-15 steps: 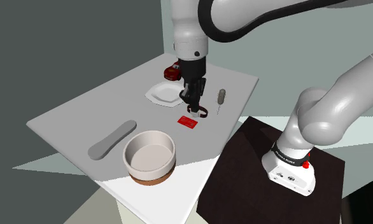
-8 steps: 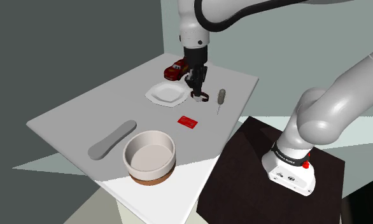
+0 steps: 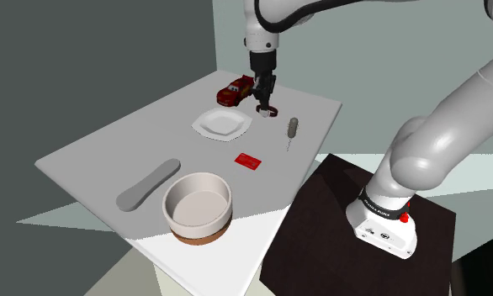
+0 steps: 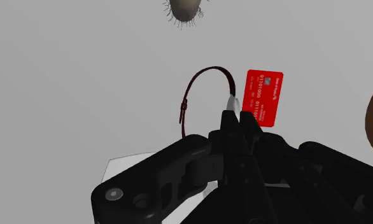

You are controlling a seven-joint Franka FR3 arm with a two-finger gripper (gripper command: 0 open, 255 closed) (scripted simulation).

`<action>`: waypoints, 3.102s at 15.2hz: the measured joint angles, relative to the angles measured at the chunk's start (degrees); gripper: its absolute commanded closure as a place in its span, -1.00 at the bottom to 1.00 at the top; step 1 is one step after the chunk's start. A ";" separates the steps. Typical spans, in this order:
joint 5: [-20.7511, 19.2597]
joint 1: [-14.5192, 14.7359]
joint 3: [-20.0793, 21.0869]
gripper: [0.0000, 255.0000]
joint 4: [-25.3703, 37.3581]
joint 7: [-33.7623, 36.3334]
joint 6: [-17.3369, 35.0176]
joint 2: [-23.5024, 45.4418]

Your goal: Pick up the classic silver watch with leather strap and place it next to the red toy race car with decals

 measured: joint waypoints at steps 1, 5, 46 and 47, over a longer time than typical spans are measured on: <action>-0.51 -0.60 -0.82 1.00 1.20 -1.18 -0.62 0.64; -2.32 -2.93 -3.86 1.00 4.57 -5.92 -0.71 4.16; -4.36 -12.40 -13.38 1.00 19.44 -24.34 11.43 31.31; -4.30 -12.45 -13.39 1.00 19.18 -24.42 12.19 31.80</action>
